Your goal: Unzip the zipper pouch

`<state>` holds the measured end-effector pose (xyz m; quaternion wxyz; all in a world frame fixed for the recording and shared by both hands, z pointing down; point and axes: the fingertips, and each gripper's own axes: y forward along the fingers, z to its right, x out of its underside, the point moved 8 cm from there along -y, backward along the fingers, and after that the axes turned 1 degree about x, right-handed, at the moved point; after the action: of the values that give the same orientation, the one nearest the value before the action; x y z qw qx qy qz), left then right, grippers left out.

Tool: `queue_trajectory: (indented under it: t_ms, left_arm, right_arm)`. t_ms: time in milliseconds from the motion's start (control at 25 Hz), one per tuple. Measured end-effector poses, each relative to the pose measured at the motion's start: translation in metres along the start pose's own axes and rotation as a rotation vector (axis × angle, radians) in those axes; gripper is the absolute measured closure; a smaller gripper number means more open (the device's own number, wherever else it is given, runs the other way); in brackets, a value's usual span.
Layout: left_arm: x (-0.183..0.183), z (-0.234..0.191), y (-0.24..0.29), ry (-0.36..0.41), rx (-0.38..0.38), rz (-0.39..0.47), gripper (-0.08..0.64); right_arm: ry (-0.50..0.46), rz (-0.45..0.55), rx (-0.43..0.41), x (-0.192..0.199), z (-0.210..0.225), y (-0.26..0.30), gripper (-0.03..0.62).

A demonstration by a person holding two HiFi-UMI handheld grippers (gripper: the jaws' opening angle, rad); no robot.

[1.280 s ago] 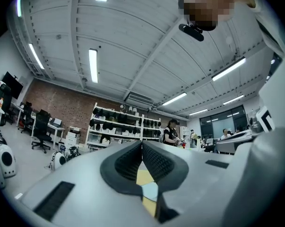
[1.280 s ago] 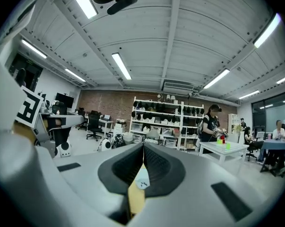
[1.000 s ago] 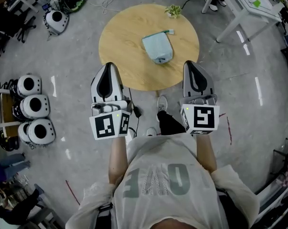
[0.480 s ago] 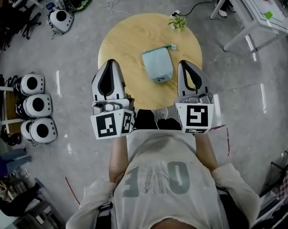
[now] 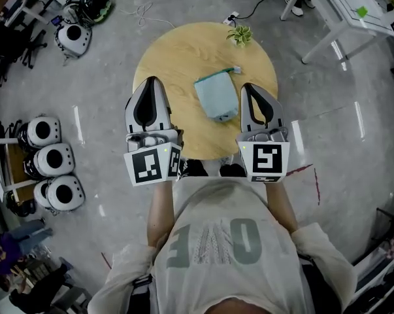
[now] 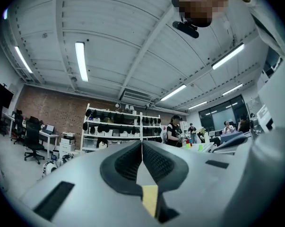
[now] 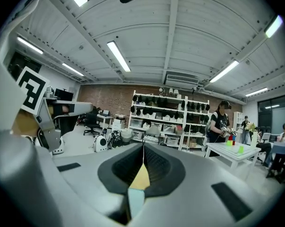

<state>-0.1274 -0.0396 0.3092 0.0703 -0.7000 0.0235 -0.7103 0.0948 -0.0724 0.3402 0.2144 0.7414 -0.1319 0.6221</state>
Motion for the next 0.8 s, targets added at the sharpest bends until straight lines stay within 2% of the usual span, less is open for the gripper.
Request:
queue_trajectory:
  t_ms: [360,440,560,800]
  left_arm:
    - [0.012,-0.032,0.020,-0.042,0.034,-0.014,0.529]
    - [0.015,-0.042,0.022,-0.053,0.040,-0.020,0.529]
    - [0.021,-0.057,0.027,-0.071,0.051,-0.039,0.529]
    - [0.039,-0.093,0.037,-0.103,0.076,-0.076,0.529]
  right_arm:
    - [-0.004,-0.080,0.017,0.003,-0.024,0.027,0.553]
    - [-0.002,-0.106,-0.001,0.001,-0.035,0.039,0.462]
    - [-0.034,-0.170,-0.012,0.000,-0.054,0.060,0.402]
    - [-0.129,-0.330,-0.027,0.025,-0.093,0.110,0.370]
